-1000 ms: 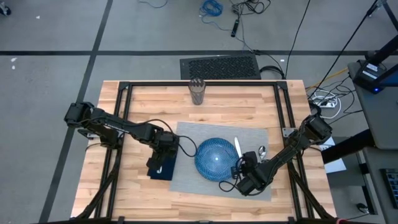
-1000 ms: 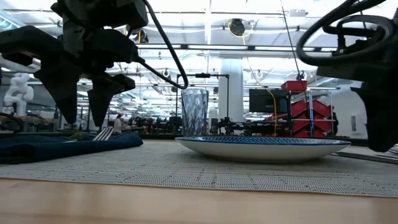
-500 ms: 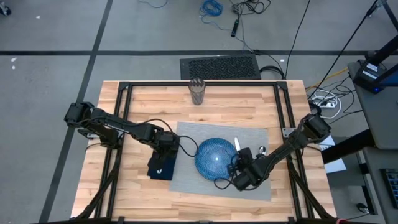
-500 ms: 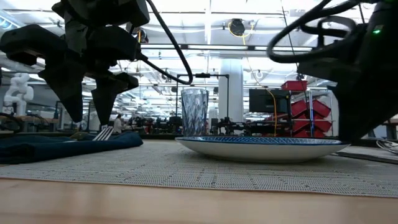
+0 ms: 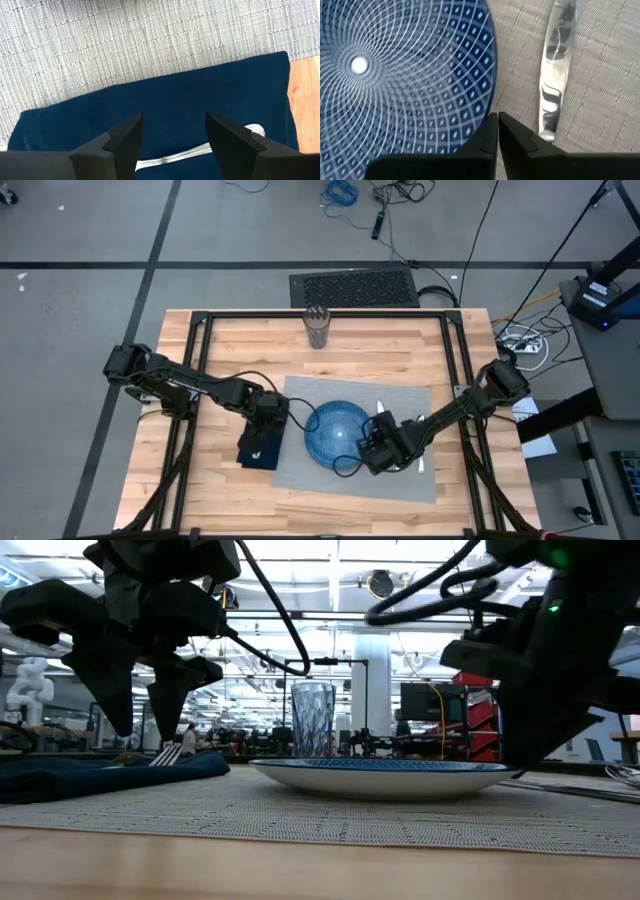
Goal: Set table place
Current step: Put the silver knife to the left of the silver spoon on the gray placemat
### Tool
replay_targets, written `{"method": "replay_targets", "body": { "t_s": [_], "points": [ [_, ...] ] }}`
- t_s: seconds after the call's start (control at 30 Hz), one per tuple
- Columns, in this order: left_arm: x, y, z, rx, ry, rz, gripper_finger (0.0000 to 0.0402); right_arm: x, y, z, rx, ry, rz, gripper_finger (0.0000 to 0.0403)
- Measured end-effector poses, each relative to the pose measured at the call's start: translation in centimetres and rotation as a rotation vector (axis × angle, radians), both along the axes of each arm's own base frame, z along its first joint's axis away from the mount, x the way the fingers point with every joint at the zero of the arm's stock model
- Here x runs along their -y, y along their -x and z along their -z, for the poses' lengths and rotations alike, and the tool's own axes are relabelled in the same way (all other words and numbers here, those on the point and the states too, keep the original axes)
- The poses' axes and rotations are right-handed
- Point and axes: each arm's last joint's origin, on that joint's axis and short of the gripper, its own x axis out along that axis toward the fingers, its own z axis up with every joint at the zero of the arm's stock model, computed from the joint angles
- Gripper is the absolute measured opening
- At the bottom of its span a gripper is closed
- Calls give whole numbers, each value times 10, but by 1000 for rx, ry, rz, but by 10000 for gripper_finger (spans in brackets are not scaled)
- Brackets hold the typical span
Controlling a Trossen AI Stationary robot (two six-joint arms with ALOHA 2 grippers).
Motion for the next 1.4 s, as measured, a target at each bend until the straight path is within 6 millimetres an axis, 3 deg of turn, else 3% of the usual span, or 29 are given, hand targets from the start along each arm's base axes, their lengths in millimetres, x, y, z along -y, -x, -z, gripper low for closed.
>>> {"method": "replay_targets", "body": {
  "t_s": [0.47,1.4],
  "points": [
    [0,0,0,2,0,0,199,23,-11,14,-134,-30,-12,0],
    [0,-1,0,13,2,0,199,31,-2,14,-186,56,62,0]
  ]
}}
